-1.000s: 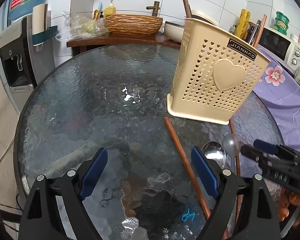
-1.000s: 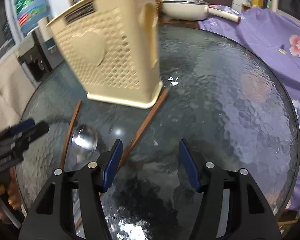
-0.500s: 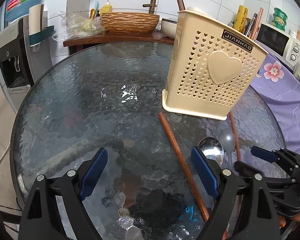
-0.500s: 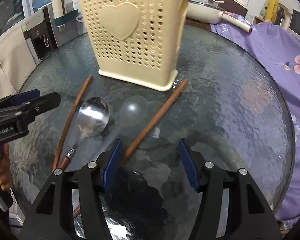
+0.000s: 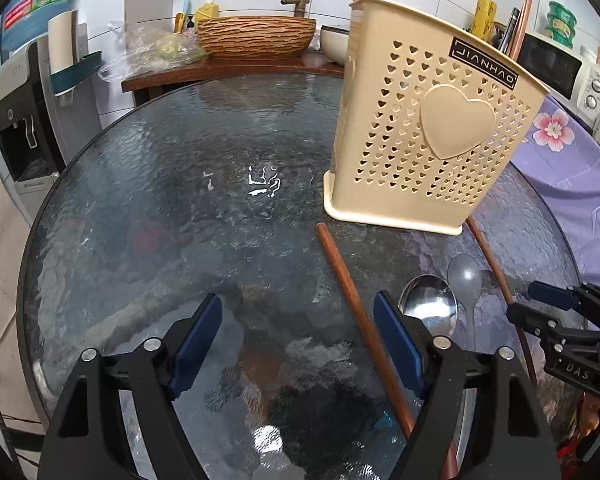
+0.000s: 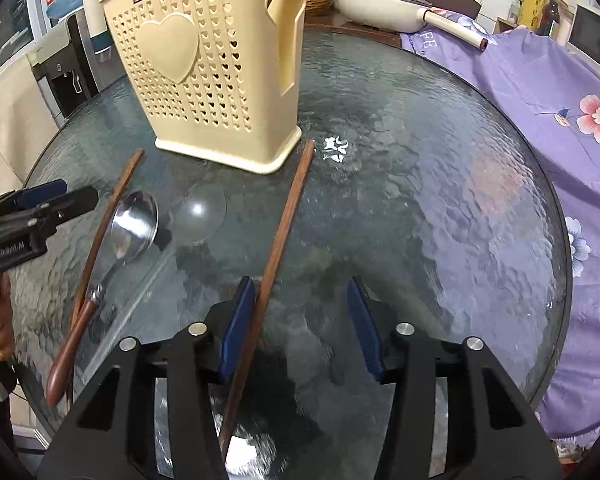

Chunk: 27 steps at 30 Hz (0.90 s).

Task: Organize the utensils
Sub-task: 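Close the right tool on a wooden chopstick while the left grasps another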

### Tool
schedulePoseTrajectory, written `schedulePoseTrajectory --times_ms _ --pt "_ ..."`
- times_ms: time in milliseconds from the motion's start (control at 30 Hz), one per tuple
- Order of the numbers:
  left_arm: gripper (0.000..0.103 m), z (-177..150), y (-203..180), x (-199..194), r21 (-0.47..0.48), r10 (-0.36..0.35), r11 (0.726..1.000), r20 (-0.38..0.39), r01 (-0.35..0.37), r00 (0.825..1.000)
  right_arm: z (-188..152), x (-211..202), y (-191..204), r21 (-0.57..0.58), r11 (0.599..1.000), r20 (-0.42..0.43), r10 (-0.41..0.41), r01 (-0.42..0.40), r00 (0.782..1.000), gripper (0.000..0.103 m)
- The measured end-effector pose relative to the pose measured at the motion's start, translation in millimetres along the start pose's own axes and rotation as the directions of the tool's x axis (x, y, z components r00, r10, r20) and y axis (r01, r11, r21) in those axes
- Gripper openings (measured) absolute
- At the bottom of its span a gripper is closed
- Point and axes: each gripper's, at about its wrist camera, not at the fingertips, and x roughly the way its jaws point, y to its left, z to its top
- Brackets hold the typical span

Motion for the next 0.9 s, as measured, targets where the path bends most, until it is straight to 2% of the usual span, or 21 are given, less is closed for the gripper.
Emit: schedulePoseTrajectory --times_ms 100,267,367,400,500,700,800,867,900 --pt "0.069 7 -2 5 0.004 -0.002 1.000 -0.017 0.002 1.000 13 8 1 0.005 1.000 -0.008 -0.004 0.004 1.000 0.043" --pt "0.056 21 -6 17 0.030 0.023 0.999 -0.042 -0.022 0.999 31 18 2 0.011 1.000 -0.014 -0.004 0.005 1.000 0.036" --pt "0.047 29 -6 29 0.030 0.020 0.999 -0.082 -0.018 0.996 39 23 1 0.024 1.000 -0.013 -0.010 0.010 1.000 0.031" --pt "0.047 31 -6 33 0.030 0.016 0.999 -0.094 -0.013 0.995 41 25 0 0.025 1.000 -0.013 -0.011 0.011 1.000 0.029" --pt "0.043 35 -9 37 0.059 0.039 0.998 -0.100 -0.034 0.994 48 30 0 0.027 1.000 -0.011 -0.017 0.017 1.000 0.023" --pt "0.030 37 -17 41 0.105 0.056 0.993 -0.099 -0.045 0.993 65 41 -2 0.030 0.999 -0.009 -0.021 0.021 1.000 0.018" --pt "0.019 36 -18 40 0.117 0.052 0.992 -0.095 -0.041 0.994 70 45 -1 0.026 0.999 -0.004 -0.023 0.023 1.000 0.010" --pt "0.012 35 -19 40 0.117 0.047 0.993 -0.091 -0.036 0.995 70 46 0 0.029 0.999 0.006 -0.026 0.026 1.000 0.009" --pt "0.012 34 -20 39 0.114 0.044 0.993 -0.090 -0.033 0.995 70 46 0 0.030 0.999 0.013 -0.029 0.028 1.000 0.009"
